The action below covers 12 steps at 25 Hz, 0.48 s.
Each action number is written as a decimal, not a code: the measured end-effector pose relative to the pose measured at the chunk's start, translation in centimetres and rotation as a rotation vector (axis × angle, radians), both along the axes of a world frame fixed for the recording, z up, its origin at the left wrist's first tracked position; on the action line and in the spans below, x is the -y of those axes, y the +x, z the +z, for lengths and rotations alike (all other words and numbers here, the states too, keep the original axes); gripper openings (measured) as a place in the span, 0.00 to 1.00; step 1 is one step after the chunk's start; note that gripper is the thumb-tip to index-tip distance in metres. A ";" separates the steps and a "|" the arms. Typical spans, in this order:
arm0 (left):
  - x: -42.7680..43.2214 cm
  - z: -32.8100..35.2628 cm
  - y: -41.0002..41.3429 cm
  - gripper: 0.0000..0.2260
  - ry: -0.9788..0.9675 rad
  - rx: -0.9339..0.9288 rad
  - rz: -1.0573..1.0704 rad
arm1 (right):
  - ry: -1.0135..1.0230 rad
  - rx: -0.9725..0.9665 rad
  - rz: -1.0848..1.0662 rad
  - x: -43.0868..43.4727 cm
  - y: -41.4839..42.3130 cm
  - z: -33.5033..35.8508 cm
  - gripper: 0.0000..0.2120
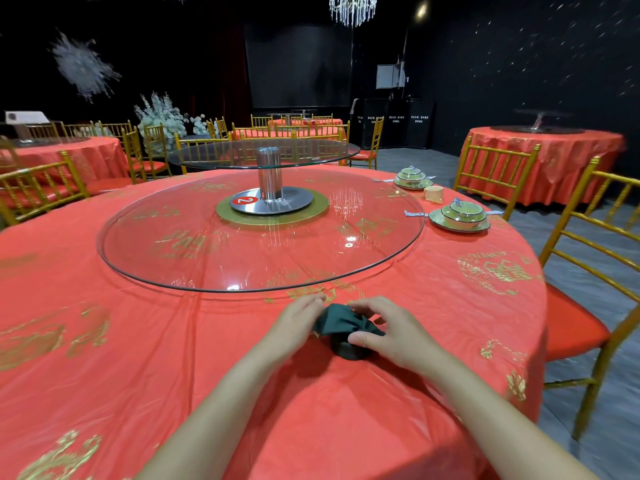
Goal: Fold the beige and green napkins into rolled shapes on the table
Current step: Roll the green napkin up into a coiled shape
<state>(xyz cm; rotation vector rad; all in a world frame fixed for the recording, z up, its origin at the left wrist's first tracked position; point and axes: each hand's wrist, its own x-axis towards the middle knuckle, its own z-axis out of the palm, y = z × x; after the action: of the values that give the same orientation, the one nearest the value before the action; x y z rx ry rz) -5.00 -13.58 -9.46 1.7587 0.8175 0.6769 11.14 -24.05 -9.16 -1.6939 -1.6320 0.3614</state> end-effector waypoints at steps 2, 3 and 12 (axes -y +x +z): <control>-0.5 0.7 -0.3 0.11 -0.040 -0.034 0.050 | 0.005 -0.015 -0.015 0.1 0.2 -0.2 0.24; -0.6 0.8 -0.3 0.12 -0.026 -0.073 0.033 | 0.008 -0.011 -0.017 0.1 0.2 -0.3 0.25; 0.9 -0.6 0.0 0.06 0.457 -0.687 0.324 | 0.005 0.075 -0.007 0.2 -0.2 -1.1 0.23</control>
<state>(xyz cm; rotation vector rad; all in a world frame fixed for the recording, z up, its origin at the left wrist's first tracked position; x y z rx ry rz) -4.98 -14.47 -10.06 2.3490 1.5300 0.4827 10.89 -24.27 -10.27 -1.7280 -1.6788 0.2938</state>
